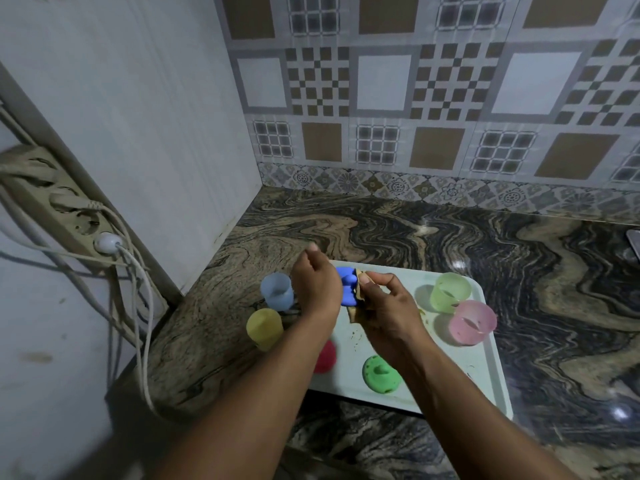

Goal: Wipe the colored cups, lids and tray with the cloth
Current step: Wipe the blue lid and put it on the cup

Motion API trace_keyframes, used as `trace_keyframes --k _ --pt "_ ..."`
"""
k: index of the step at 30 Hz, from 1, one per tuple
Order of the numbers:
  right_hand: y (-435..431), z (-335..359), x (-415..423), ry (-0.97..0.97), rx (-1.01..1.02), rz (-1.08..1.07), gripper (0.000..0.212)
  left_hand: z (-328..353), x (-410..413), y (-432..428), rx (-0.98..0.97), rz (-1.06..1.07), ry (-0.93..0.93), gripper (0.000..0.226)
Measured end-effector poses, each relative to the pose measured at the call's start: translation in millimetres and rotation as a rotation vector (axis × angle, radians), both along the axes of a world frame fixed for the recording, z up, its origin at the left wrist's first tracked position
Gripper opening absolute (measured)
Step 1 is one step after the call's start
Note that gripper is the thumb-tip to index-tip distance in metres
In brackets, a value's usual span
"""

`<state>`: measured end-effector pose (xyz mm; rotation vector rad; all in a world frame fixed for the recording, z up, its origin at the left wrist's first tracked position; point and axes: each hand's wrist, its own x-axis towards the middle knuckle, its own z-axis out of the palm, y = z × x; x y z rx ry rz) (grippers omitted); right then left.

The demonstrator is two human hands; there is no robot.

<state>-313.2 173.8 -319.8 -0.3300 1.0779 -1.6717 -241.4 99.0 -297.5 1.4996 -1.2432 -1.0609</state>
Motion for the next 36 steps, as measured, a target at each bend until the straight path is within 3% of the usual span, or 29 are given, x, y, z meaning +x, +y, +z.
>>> trace_keyframes --k 3,5,7,9,12,13,16,18,20,22,25,27,29,32,34,36 --pt "-0.9 14.2 -20.7 0.19 0.037 0.206 0.007 2.4 20.4 -16.5 0.128 -0.372 -0.079 0.058" --pt "-3.9 27.1 -28.2 0.267 0.022 0.31 0.008 10.8 26.4 -27.1 0.078 -0.49 -0.146 0.054" --pt "-8.9 31.4 -20.6 0.268 -0.013 0.266 0.007 18.0 20.6 -25.0 -0.082 -0.358 -0.177 0.047" --pt "-11.8 23.0 -1.4 0.209 -0.045 0.103 0.007 21.9 13.0 -15.2 -0.193 -0.084 -0.078 0.044" --pt "-8.2 3.8 22.5 0.132 -0.039 -0.076 0.006 12.3 9.2 -3.1 -0.065 0.206 0.061 0.049" --pt "-6.9 1.5 22.1 0.139 -0.01 -0.078 0.007 6.4 10.4 -4.4 0.042 0.179 0.087 0.051" --pt "-7.7 12.0 -0.3 0.229 0.037 0.085 0.008 1.7 26.7 -20.0 0.323 -0.196 0.113 0.06" --pt "-12.2 23.9 -17.1 0.271 0.045 0.201 0.008 8.3 33.6 -31.1 0.31 -0.374 0.035 0.061" --pt "-16.5 30.6 -15.3 0.286 0.008 0.208 0.007 17.4 26.2 -30.4 0.09 -0.306 -0.071 0.054" --pt "-18.3 24.9 4.5 0.268 -0.038 0.062 0.007 25.2 12.6 -19.0 -0.104 -0.037 -0.013 0.05" --pt "-13.8 7.0 32.2 0.2 -0.03 -0.173 0.011 24.3 1.8 -2.7 -0.105 0.293 0.177 0.047" --pt "-12.0 6.3 25.8 0.256 0.016 -0.168 0.015 13.1 2.4 -2.1 0.054 0.206 0.174 0.049" --pt "-12.0 17.9 1.7 0.34 -0.006 0.0 0.015 10.0 10.0 -12.2 0.198 -0.035 0.165 0.058" --pt "-13.0 40.1 -24.2 0.397 -0.028 0.268 0.006 19.2 19.1 -33.3 0.201 -0.234 0.081 0.06" --pt "-15.4 41.9 -15.8 0.402 -0.063 0.198 0.006 27.5 12.5 -30.4 0.043 -0.122 0.054 0.052" --pt "-17.4 28.8 5.9 0.382 -0.089 -0.016 0.009 35.9 1.5 -18.9 -0.063 0.109 0.183 0.047"
